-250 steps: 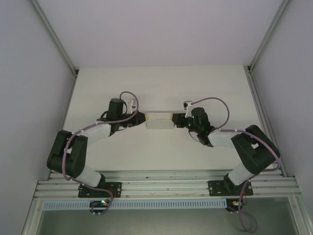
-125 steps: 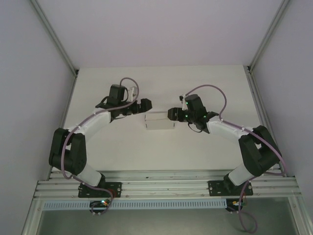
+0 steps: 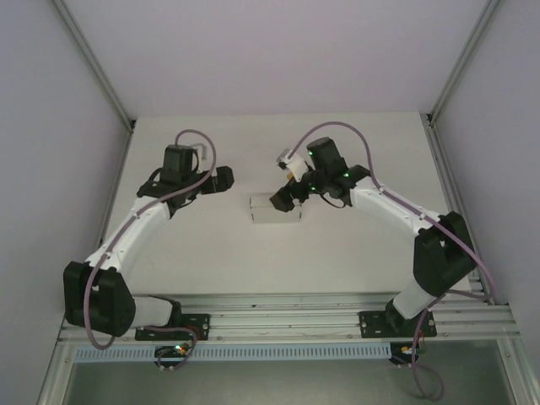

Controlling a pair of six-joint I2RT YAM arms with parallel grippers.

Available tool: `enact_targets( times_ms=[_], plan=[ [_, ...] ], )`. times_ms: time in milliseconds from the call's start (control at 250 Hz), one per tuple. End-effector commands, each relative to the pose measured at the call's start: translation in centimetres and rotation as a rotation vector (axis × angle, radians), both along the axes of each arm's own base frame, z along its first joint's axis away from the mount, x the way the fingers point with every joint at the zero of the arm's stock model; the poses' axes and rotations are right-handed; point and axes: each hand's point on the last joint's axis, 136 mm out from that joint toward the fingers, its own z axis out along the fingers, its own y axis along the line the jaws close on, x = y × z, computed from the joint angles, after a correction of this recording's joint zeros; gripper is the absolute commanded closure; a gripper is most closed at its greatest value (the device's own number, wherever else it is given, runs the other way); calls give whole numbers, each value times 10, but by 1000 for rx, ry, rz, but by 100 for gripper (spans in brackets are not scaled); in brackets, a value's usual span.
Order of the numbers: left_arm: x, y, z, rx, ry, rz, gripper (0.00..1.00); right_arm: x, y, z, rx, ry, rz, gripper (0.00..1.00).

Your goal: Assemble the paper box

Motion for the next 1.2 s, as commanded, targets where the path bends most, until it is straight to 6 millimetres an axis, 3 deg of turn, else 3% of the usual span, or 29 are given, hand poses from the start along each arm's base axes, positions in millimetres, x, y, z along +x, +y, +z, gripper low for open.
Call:
enact_targets(
  times_ms=[0,180,355,535,611,787,955,1102,1194],
  plan=[
    [-12,32,-23,64,56,82,0,-24,5,-36,-235,-53,306,0],
    [-24,58,-40,77,92,146,0,-7,11,-70,-425,-51,382,0],
    [-27,70,-43,80,109,159,0,12,13,-93,-514,-46,406,0],
    [-28,72,-41,77,103,160,0,12,12,-114,-597,-16,452,7],
    [-29,73,-42,78,106,159,0,12,10,-120,-630,-14,463,19],
    [-33,72,-43,74,109,152,0,12,7,-117,-656,-18,480,36],
    [-34,72,-44,67,109,155,0,19,3,-113,-695,-35,452,64],
    [-35,70,-41,49,102,150,0,28,4,-93,-680,-97,387,65],
    [-35,68,-38,39,92,148,0,46,0,-74,-683,-212,286,65]
  ],
)
